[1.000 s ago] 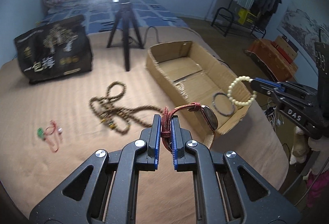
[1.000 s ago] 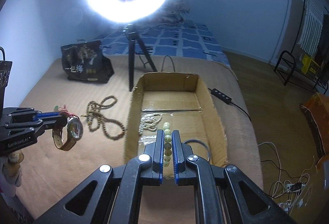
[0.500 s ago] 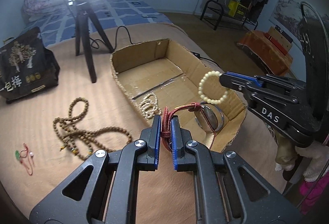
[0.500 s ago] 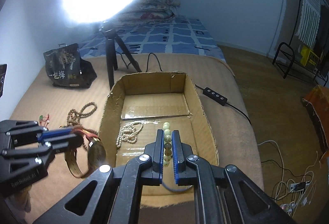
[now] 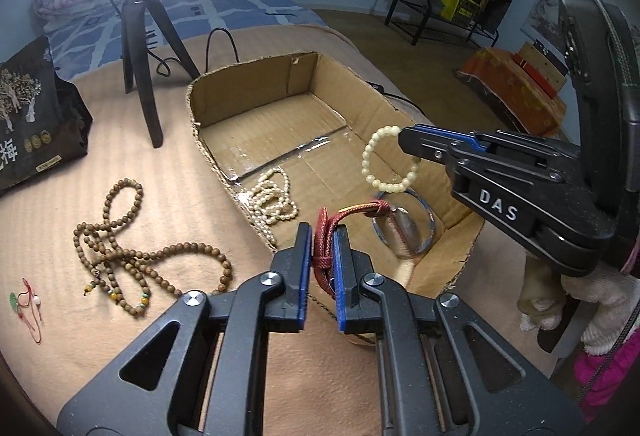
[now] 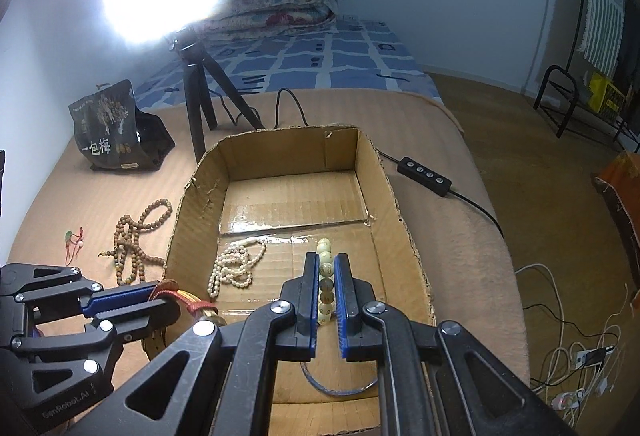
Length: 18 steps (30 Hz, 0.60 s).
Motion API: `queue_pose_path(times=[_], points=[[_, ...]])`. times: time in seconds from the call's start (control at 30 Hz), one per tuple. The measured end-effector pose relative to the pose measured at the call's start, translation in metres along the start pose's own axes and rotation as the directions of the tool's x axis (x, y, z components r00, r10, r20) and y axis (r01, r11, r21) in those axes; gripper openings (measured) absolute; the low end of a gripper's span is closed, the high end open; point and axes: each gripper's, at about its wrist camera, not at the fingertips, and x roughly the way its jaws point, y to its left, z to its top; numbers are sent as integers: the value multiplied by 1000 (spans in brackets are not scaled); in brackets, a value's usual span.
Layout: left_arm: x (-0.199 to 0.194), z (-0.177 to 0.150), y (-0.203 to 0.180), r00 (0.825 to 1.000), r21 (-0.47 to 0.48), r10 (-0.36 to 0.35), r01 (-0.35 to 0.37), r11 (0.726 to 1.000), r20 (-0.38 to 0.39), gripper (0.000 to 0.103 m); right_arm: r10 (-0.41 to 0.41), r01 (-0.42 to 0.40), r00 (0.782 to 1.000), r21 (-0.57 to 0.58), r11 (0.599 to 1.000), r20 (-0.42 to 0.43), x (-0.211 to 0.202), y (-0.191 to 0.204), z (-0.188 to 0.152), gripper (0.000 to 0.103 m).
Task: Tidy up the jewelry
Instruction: 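Carry the watch and bracelet over the box and open both tools, then withdraw both open tools from the box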
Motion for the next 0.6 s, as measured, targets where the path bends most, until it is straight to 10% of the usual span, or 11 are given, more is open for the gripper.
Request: queue_pose_path(times=[0.3, 0.6], points=[[-9, 0, -3, 1000, 16, 7, -7, 1000, 16, 19, -39, 38, 999, 16, 999, 28, -5, -2, 1, 47], [-21, -7, -2, 1000, 29, 21, -22, 999, 20, 19, -55, 54, 998, 17, 998, 41, -17, 1, 0, 53]])
